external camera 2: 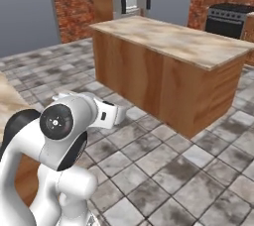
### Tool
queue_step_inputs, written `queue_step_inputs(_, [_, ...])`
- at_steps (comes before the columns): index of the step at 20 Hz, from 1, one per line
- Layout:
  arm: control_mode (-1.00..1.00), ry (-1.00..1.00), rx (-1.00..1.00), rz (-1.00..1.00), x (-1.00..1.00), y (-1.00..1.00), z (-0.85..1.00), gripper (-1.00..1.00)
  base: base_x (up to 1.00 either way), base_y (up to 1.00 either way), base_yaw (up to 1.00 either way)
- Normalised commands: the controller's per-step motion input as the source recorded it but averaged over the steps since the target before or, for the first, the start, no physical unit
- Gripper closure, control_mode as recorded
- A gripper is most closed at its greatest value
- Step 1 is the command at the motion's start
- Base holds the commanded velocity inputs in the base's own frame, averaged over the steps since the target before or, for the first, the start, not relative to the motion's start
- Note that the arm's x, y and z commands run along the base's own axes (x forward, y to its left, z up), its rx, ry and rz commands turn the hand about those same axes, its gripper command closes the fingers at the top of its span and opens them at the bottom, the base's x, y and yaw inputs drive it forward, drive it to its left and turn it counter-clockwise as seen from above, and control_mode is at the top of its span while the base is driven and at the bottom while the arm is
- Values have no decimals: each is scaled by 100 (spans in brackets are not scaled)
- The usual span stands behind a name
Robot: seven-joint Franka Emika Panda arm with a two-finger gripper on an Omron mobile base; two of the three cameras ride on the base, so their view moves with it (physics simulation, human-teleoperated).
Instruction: Gather the mushroom and avocado from the fridge and place them on a tray on the dining counter. Then gather the steak and chicken drumstick from the fridge and place them on the other tray.
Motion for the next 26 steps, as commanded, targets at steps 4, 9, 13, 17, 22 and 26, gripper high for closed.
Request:
queue_step_inputs(4, [100, 0, 0, 0, 0, 0, 0, -100, 52, -70, 28])
queue_step_inputs(9, [100, 0, 0, 0, 0, 0, 0, -100, 52, -68, 28])
queue_step_inputs(13, [100, 0, 0, 0, 0, 0, 0, -100, 51, -68, 29])
queue_step_inputs(17, [100, 0, 0, 0, 0, 0, 0, -100, 59, -63, 29])
queue_step_inputs(22, [100, 0, 0, 0, 0, 0, 0, -100, 90, -41, 29])
queue_step_inputs(26, [100, 0, 0, 0, 0, 0, 0, -100, 100, -18, 30])
